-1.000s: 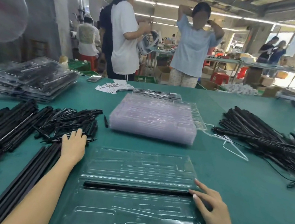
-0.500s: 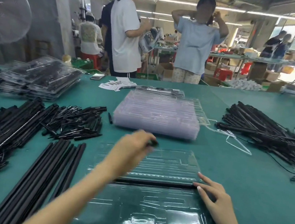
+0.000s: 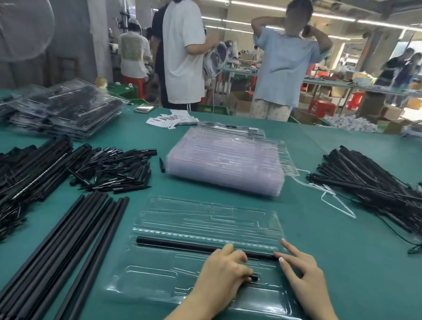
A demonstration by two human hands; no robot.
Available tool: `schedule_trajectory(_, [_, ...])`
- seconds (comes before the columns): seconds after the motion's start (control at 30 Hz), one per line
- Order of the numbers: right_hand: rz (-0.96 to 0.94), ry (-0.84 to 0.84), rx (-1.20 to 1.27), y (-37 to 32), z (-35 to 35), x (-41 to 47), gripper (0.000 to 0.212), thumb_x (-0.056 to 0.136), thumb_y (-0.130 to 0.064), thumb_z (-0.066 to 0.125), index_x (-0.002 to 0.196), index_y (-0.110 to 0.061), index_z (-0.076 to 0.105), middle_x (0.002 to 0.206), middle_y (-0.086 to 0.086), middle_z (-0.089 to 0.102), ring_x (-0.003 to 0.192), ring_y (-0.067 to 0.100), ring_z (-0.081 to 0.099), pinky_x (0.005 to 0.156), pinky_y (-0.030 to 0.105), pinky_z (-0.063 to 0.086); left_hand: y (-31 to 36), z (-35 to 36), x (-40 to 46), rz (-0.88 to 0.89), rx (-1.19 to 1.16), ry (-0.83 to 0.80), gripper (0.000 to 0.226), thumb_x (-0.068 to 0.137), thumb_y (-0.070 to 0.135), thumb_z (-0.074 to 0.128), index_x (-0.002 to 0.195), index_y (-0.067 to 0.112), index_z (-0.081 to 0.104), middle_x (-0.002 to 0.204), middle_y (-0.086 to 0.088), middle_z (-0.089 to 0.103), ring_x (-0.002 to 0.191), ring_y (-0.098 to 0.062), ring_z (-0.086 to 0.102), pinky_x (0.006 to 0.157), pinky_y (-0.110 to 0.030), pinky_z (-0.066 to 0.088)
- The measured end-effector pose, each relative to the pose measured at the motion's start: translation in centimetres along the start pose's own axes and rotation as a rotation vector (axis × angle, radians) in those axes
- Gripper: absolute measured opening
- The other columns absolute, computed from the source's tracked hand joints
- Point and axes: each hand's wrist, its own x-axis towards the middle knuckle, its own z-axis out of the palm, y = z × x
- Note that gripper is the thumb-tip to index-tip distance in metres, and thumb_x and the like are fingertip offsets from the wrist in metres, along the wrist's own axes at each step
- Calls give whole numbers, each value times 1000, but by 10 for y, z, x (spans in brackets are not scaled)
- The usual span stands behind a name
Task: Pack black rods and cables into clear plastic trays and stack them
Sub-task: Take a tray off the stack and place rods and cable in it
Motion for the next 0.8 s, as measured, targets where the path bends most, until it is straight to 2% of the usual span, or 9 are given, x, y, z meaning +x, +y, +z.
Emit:
schedule_trajectory(0.07, [-1,-3,-4,1,0,0,30,88,-11,66,91,-41,70,123,-25,56,116,7,48,97,18,30,-2,3,3,-60,-85,21,13,75,33,79,88,32,78,113,6,68,100,-16,63,87,-19,50])
schedule_trajectory(0.13, [-3,-2,-10,2,1,0,32,88,-11,66,90,-42,69,122,-27,55,115,6,48,96,15,29,-3,11,0,-127,-140,-123,32,98,31,50,126,23,62,146,0,45,139,-18,33,118,-28,17])
schedule_trajectory(0.23, [-8,10,-11,2,0,0,32,88,-12,66,89,-43,69,121,-28,55,115,6,48,95,14,29,-3,18,-9,-147,-88,-332,52,103,37,27,152,21,20,160,6,10,148,-15,-2,117,-36,-11])
schedule_trajectory(0.3, [-5,3,-16,2,0,1,31,88,-12,66,90,-43,69,121,-28,56,116,5,48,97,19,31,-1,18,-14,-120,-19,-397,59,103,42,21,153,23,-2,158,12,-10,144,-10,-18,115,-37,-19])
schedule_trajectory(0.37, [-4,-6,-26,3,-1,1,30,88,-12,66,91,-42,69,123,-26,56,117,6,48,99,23,32,0,16,-16,-101,26,-447,60,102,44,18,151,24,-11,156,14,-19,140,-6,-26,113,-37,-22])
schedule_trajectory(0.5, [-13,-4,-47,3,0,1,28,88,-11,66,93,-39,70,124,-22,57,116,9,48,97,22,31,0,13,-13,-122,-15,-506,60,102,42,22,152,24,-7,158,11,-15,144,-6,-18,115,-36,-20])
schedule_trajectory(0.63, [-17,-9,-64,-1,-1,2,27,86,-7,67,97,-32,72,126,-12,59,115,15,49,95,6,29,-8,1,-11,-86,-182,-512,62,103,40,28,153,19,-1,160,7,-8,145,-7,-13,117,-33,-15])
schedule_trajectory(0.73, [-3,-3,-50,-9,-5,1,38,85,-7,68,105,-39,65,124,-6,63,114,18,50,95,16,32,-29,-22,-18,-108,-376,-327,65,102,33,39,153,19,2,159,9,-6,144,-1,-15,116,-25,-14])
schedule_trajectory(0.8, [44,2,-88,-15,-6,4,41,88,-13,66,118,-40,59,120,0,64,115,20,49,96,30,37,-61,-44,-27,-196,-341,-178,64,101,32,42,153,22,5,158,13,-2,142,2,-16,117,-25,-13])
